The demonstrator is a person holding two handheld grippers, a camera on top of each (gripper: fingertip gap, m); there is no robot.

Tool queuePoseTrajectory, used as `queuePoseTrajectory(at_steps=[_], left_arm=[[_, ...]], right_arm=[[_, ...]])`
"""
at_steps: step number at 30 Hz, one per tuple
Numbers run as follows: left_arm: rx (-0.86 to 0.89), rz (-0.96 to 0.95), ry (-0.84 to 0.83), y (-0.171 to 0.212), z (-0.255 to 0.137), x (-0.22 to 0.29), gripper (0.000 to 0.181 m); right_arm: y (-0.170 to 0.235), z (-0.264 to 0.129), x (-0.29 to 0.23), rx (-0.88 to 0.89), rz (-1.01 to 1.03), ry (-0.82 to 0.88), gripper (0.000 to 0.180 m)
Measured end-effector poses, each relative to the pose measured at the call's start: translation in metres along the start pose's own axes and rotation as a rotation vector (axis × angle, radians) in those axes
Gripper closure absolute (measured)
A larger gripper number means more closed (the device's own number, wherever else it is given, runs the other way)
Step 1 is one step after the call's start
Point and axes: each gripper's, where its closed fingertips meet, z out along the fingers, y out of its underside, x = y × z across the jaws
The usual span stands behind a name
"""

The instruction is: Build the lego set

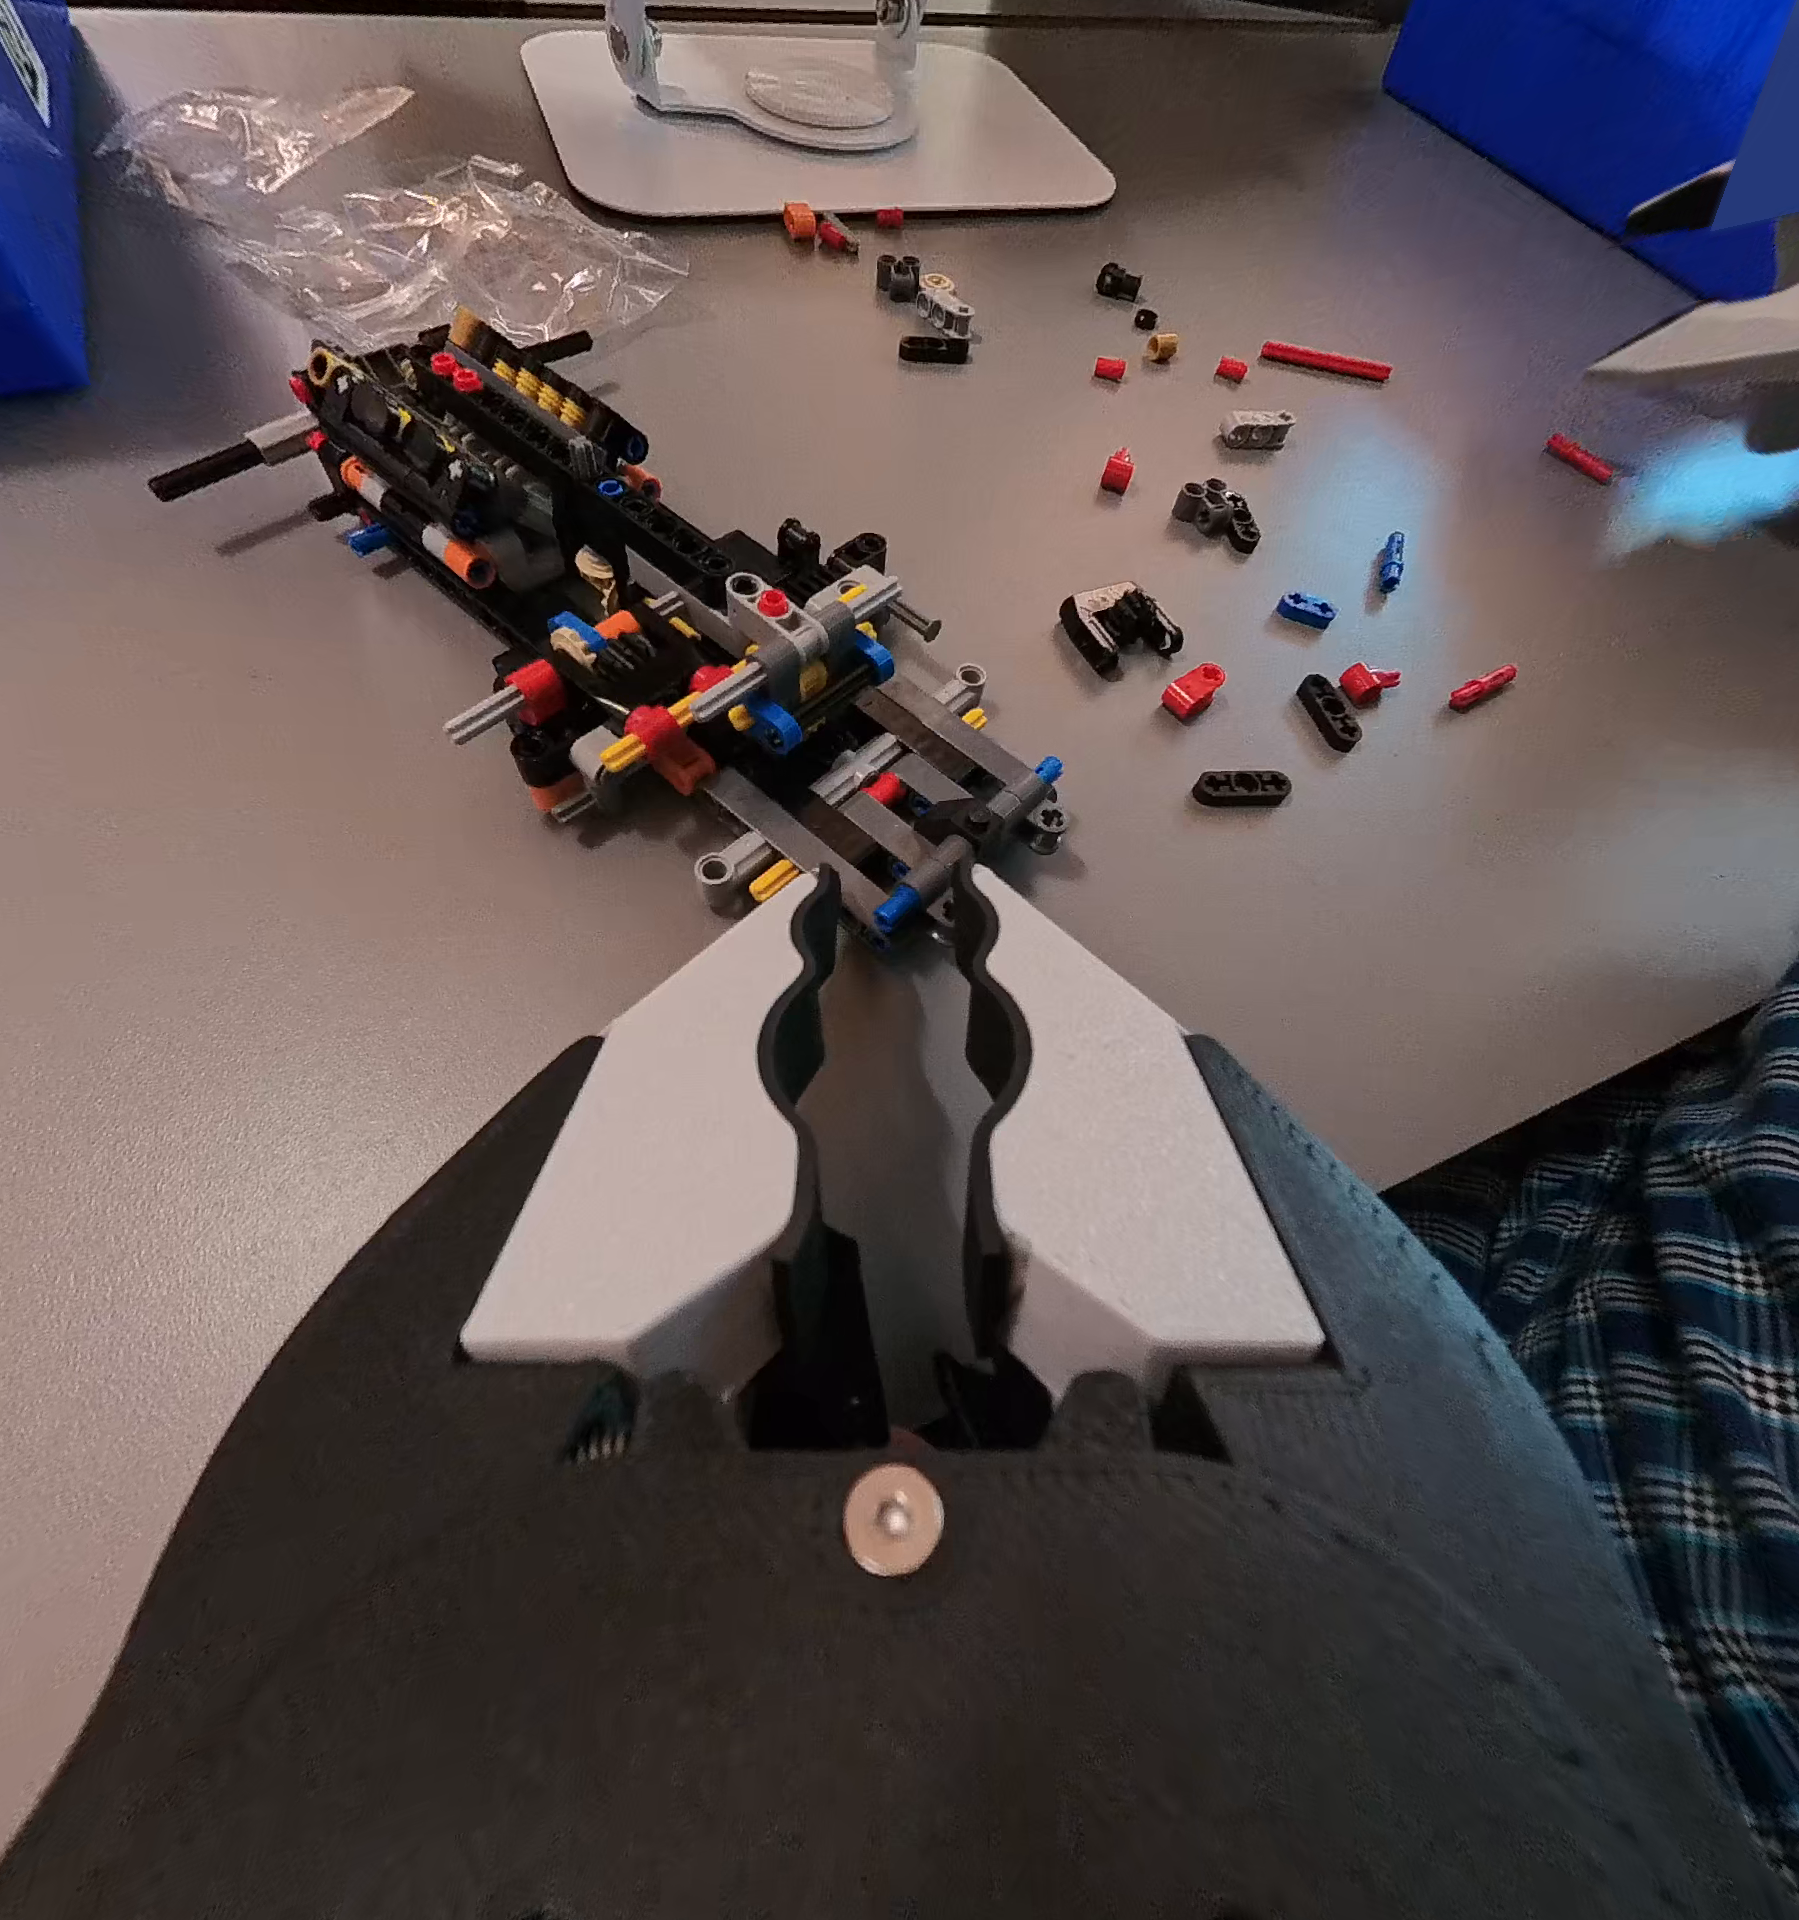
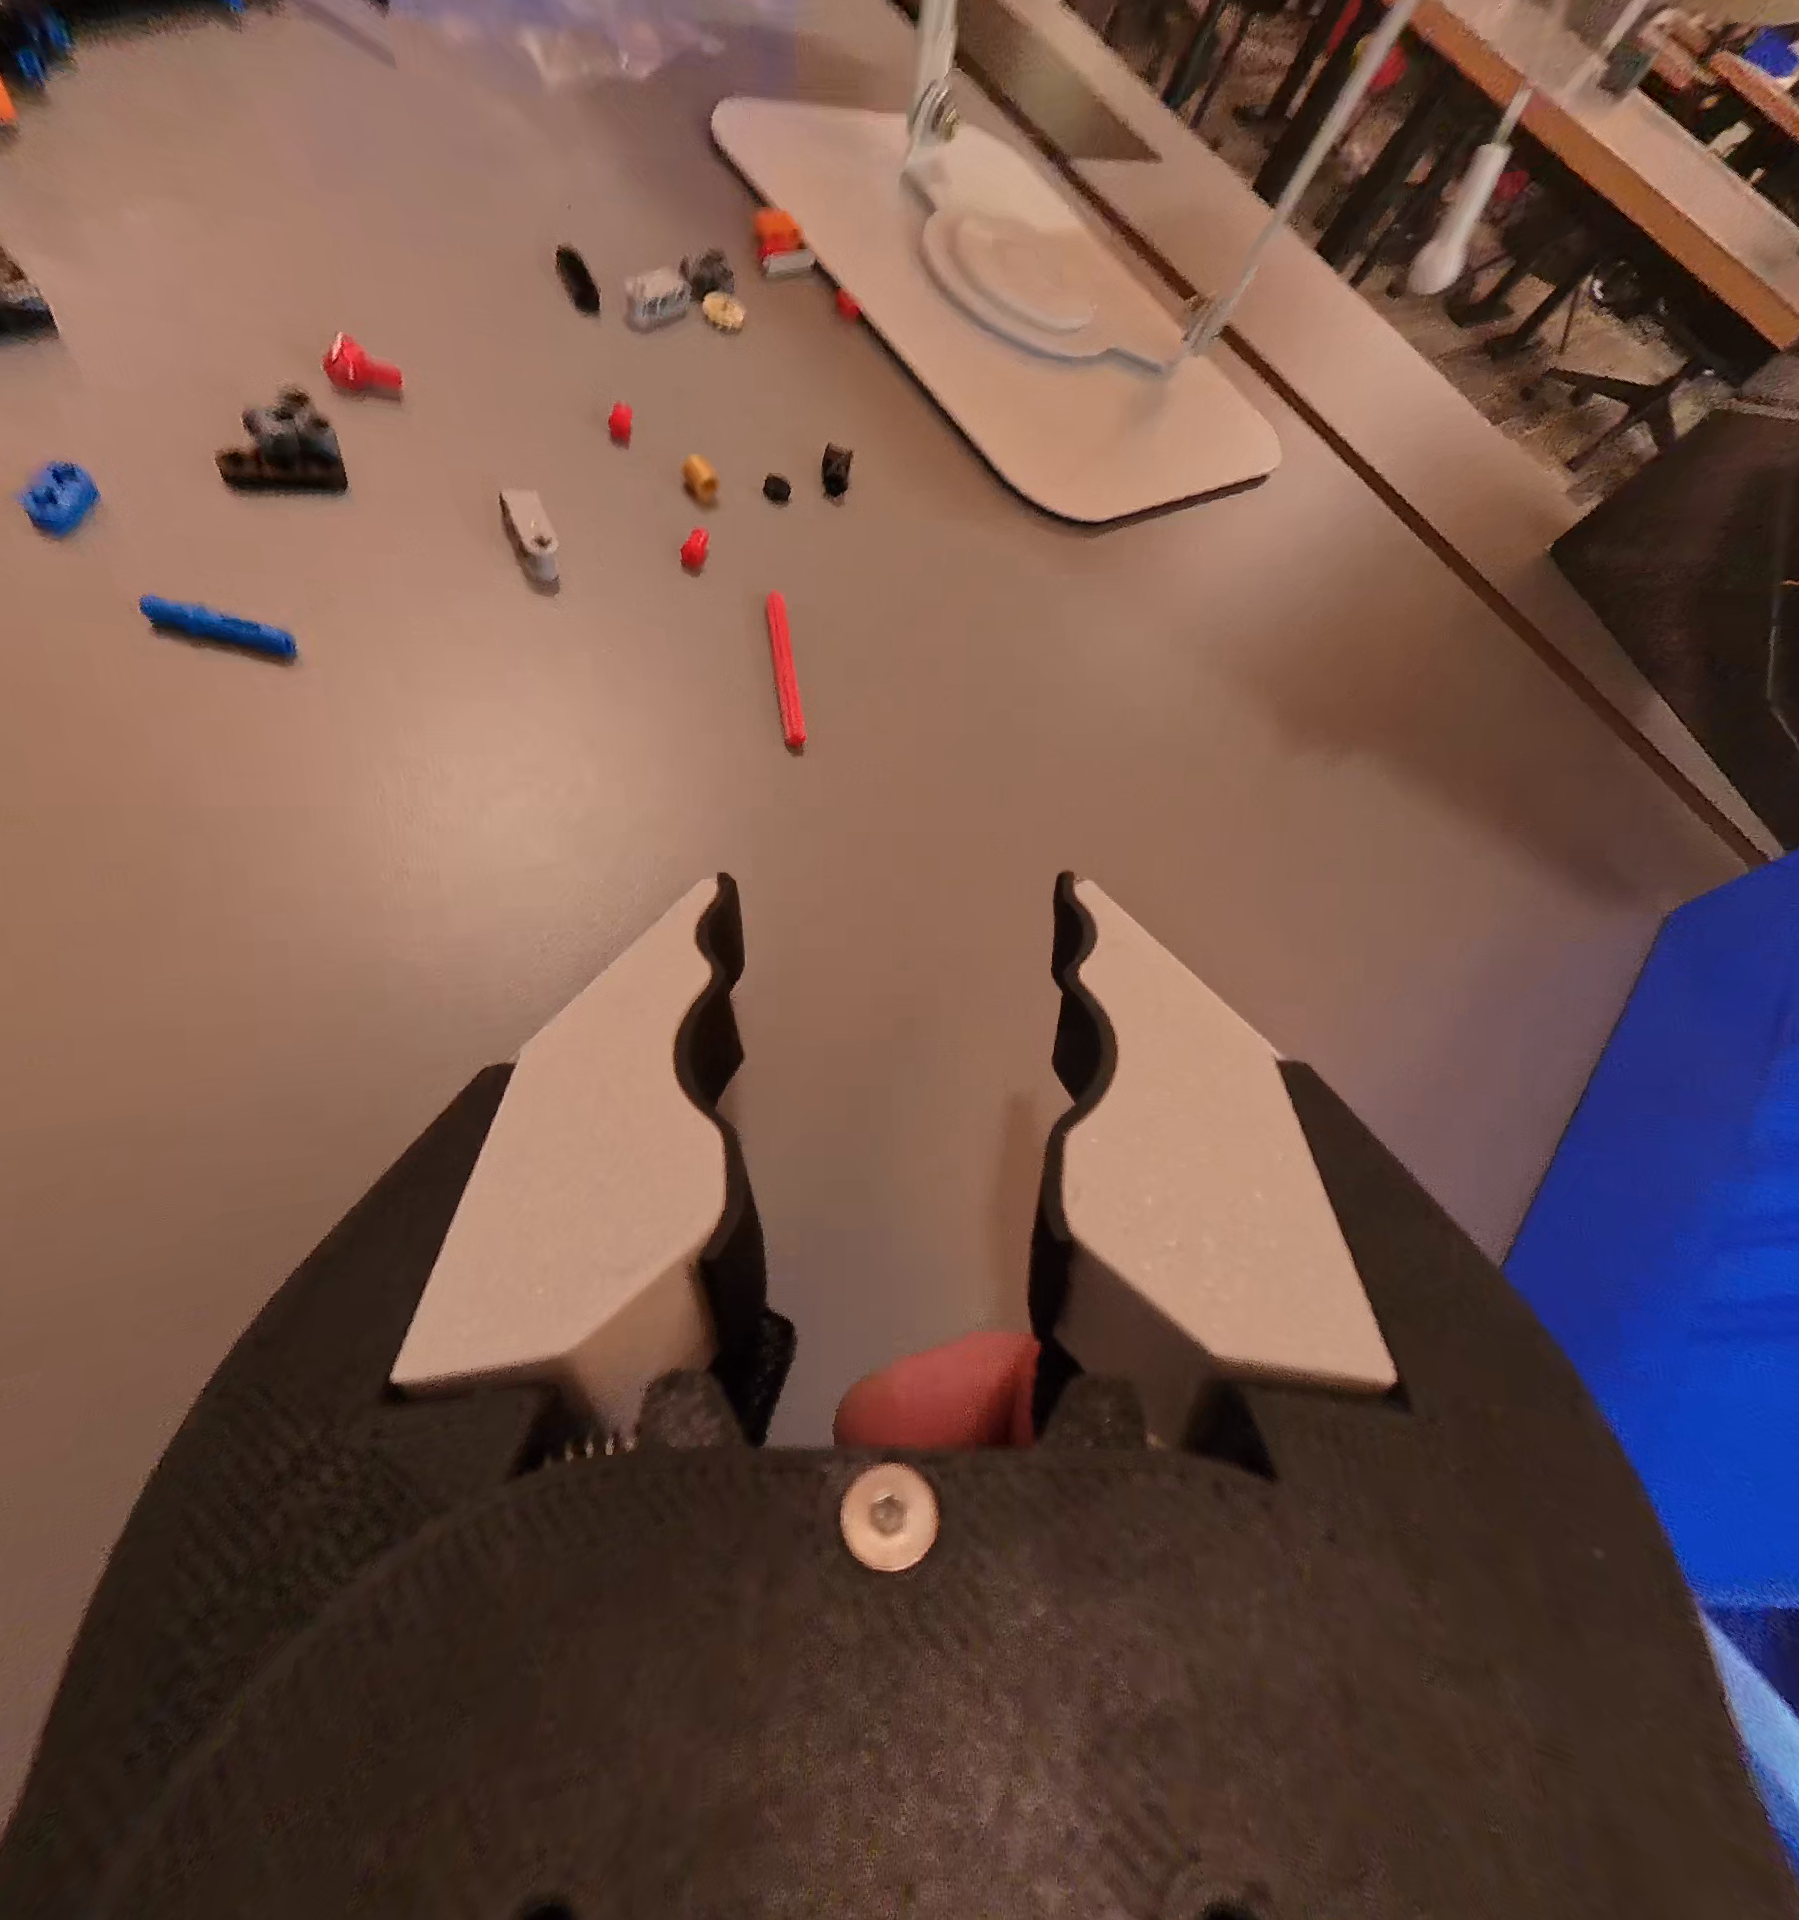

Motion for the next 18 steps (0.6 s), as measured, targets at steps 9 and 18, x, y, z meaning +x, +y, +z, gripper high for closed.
queuePoseTrajectory(at_steps=[9, 18], left_arm=[[0.009, -0.010, 0.004, -0.001, 0.000, -0.001, 0.162], [0.005, -0.005, 0.002, -0.001, 0.001, 0.000, 0.160]], right_arm=[[-0.002, -0.030, 0.010, 0.015, 0.211, -0.187, 0.150], [0.028, -0.011, -0.042, -0.230, 0.131, -0.331, 0.151]])
